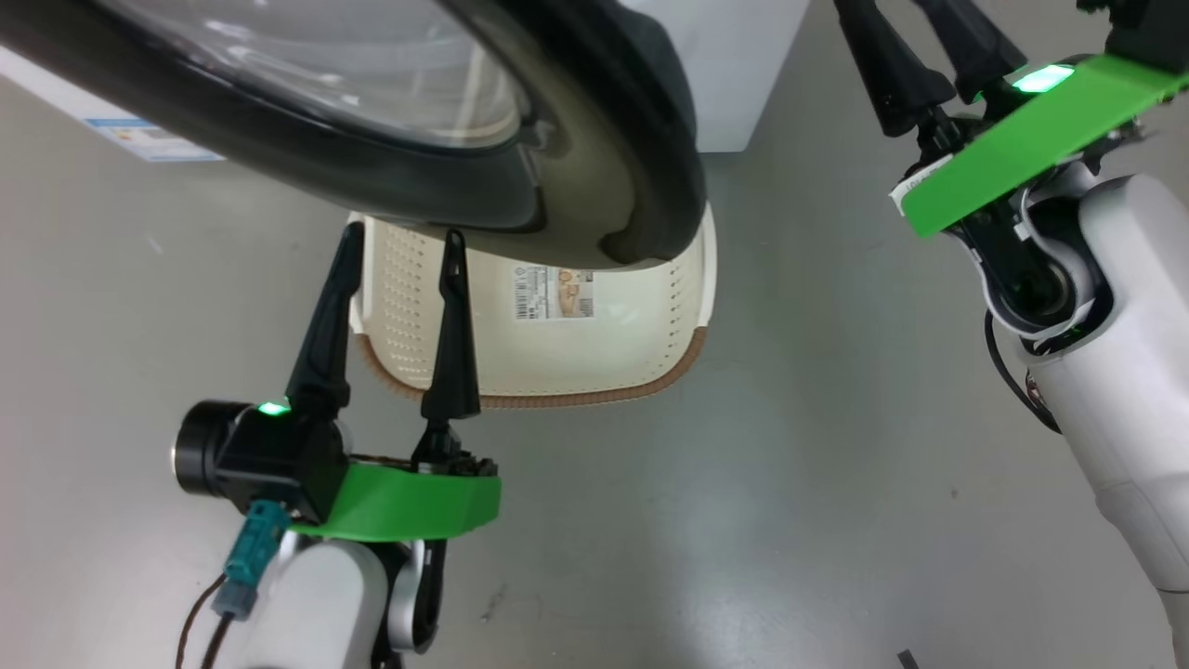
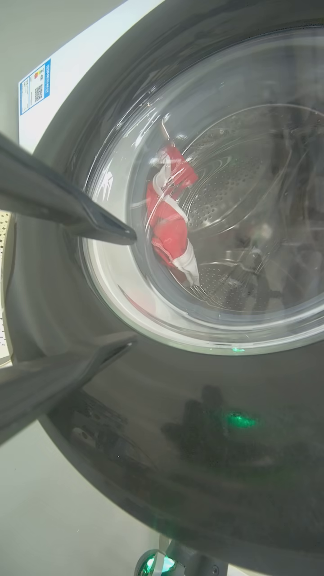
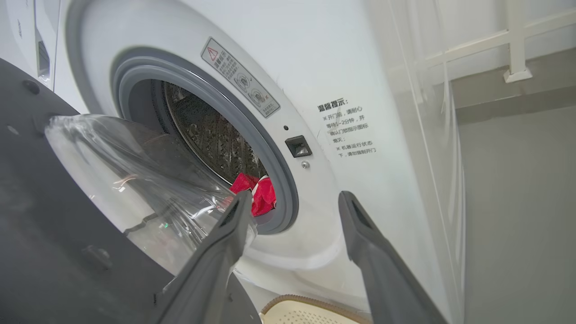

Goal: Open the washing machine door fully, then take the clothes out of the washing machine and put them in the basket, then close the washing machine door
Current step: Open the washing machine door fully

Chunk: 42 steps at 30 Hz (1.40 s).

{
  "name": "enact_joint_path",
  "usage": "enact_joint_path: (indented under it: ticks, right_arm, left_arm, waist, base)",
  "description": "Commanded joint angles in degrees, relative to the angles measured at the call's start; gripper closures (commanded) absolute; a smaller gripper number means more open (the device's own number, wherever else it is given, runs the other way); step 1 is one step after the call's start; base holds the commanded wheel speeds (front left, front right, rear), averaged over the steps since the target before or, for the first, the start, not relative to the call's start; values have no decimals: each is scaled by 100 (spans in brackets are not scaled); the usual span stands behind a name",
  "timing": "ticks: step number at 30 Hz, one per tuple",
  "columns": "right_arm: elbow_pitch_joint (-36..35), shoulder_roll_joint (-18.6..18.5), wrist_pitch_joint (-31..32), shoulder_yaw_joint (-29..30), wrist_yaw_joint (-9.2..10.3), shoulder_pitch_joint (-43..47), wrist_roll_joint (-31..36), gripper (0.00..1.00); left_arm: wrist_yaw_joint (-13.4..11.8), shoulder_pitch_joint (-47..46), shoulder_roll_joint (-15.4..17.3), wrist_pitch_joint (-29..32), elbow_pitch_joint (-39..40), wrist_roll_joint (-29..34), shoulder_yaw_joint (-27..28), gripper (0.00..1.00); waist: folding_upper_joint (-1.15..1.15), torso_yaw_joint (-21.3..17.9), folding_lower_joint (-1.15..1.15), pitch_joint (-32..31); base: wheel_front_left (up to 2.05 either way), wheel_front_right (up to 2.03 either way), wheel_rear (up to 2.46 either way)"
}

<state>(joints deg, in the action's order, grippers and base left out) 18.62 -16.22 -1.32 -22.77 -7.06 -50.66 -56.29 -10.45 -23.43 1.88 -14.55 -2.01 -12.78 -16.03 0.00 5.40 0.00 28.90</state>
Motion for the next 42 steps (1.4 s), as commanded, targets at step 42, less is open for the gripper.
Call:
enact_joint_path:
  ticks: [42]
  right_arm:
    - [-2573, 1334, -1367, 2622, -43, 3636, 4201, 0]
  left_arm:
    - [273, 507, 103, -45, 455, 463, 669, 0]
  waist:
    - [0, -601, 0, -208]
  base:
    - [0, 0, 0]
